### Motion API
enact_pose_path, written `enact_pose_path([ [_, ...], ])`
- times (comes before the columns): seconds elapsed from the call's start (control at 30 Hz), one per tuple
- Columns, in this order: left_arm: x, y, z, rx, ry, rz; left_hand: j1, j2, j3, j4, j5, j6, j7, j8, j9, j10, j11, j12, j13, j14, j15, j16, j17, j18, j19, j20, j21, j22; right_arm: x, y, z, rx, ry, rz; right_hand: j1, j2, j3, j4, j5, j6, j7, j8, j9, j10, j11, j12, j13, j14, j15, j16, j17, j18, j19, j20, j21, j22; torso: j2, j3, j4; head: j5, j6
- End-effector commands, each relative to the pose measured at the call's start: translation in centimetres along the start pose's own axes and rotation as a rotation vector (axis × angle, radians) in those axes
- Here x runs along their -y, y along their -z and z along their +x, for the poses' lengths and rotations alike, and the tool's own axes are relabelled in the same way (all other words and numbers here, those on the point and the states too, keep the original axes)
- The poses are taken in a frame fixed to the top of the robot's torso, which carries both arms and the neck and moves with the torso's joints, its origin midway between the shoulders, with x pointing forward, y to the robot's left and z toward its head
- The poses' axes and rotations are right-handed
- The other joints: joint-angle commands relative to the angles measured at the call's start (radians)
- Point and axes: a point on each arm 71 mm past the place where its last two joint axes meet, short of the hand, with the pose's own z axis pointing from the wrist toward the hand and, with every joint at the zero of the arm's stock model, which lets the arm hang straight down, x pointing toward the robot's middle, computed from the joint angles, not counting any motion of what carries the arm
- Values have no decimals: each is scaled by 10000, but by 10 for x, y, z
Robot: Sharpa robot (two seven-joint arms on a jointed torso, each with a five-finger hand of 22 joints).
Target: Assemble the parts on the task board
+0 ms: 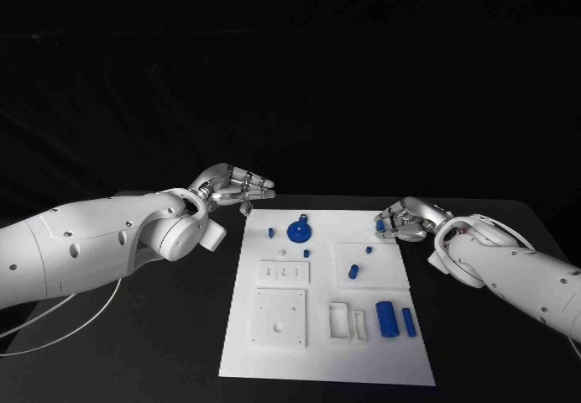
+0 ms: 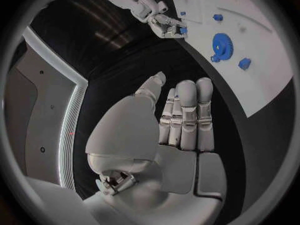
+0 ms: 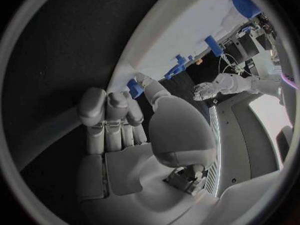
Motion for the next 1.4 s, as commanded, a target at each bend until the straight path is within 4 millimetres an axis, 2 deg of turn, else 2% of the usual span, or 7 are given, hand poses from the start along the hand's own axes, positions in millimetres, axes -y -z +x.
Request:
enact_pose_path([
  [0.03, 2, 0, 1, -151, -5, 137, -1, -68, -57, -11, 43, -25, 30, -26, -1, -53, -7, -32, -2, 52, 11, -47, 16, 138, 65, -6, -69, -12, 1, 0, 1, -24, 54, 65, -48, 81, 282, -26, -132, 287, -46, 16, 31, 4, -78, 44, 20, 11, -53, -5, 13, 66, 605, -38, 29, 384, -2, 4, 3, -11, -1],
  [0.27, 1, 0, 1, -139, -7, 101, 0, -44, -56, 3, 42, -32, 37, -25, -1, -56, -4, -31, -2, 62, 15, -49, 19, 145, 77, -1, -73, -12, 2, 0, 1, 35, 74, 166, -151, 76, 815, -68, -474, 522, -101, 18, 36, 16, -112, 36, 40, 15, -88, -22, 26, 21, 604, -87, 13, 396, -3, 13, -9, -10, 5],
  [0.8, 1, -1, 1, -131, -15, 32, 1, -18, -51, 35, 11, 8, 33, -20, 7, 11, -11, -28, -1, 59, 25, -57, 22, 149, 77, 8, -79, -8, 0, 0, -2, 498, 33, 192, -130, 270, 882, -53, -836, 1186, -311, 13, 155, 153, -224, 117, 135, 37, -197, -8, 84, -63, 614, -193, 81, 434, 1, 20, 0, -47, 9],
  [0.97, -1, -2, -1, -230, -100, -241, -33, 72, -11, 91, -111, 521, -185, 41, 124, 1061, -344, 57, 31, 68, -155, -65, 25, 98, 72, -94, -76, 4, -6, 2, -4, 542, -16, 216, -95, 298, 642, -59, -904, 1416, -386, 21, 208, 221, -259, 165, 208, 37, -224, 14, 134, -96, 617, -224, 127, 450, -27, 5, -24, -87, 5],
  [1.13, -4, -5, -2, -415, -358, -800, -327, 104, -285, 279, -422, 975, -422, -5, 196, 2496, -785, 8, 61, 389, -510, 83, 134, -126, 215, -457, 8, 45, -19, 2, -12, 462, 106, 243, -90, 301, 446, 14, -1005, 1466, -413, 24, 223, 227, -272, 143, 220, 37, -233, -5, 136, -100, 613, -233, 99, 437, -51, -13, -69, -55, 54],
  [1.23, -4, -9, 1, -640, -488, -1247, -734, 191, -655, 572, -1328, 1121, -530, -3, 200, 3185, -962, 140, 172, 654, -661, 264, 296, -246, 332, -619, 40, 54, -32, 0, -17, 329, 306, 240, -86, 309, 444, 47, -1128, 1482, -422, 24, 228, 232, -276, 145, 229, 37, -235, -9, 140, -102, 613, -237, 95, 434, -112, -21, -99, -79, 61],
  [1.4, -1, -15, 8, -949, -654, -1863, -949, 297, -1187, 697, -1630, 1500, -685, -1, 294, 3255, -1175, 1524, 846, 931, -838, 735, 994, -379, 525, -828, 63, 55, -55, -4, -20, 87, 636, 112, -53, 178, 531, 191, -1241, 1519, -439, 24, 244, 247, -284, 136, 248, 39, -245, -37, 140, -102, 612, -247, 52, 409, -210, -38, -119, -25, 55],
])
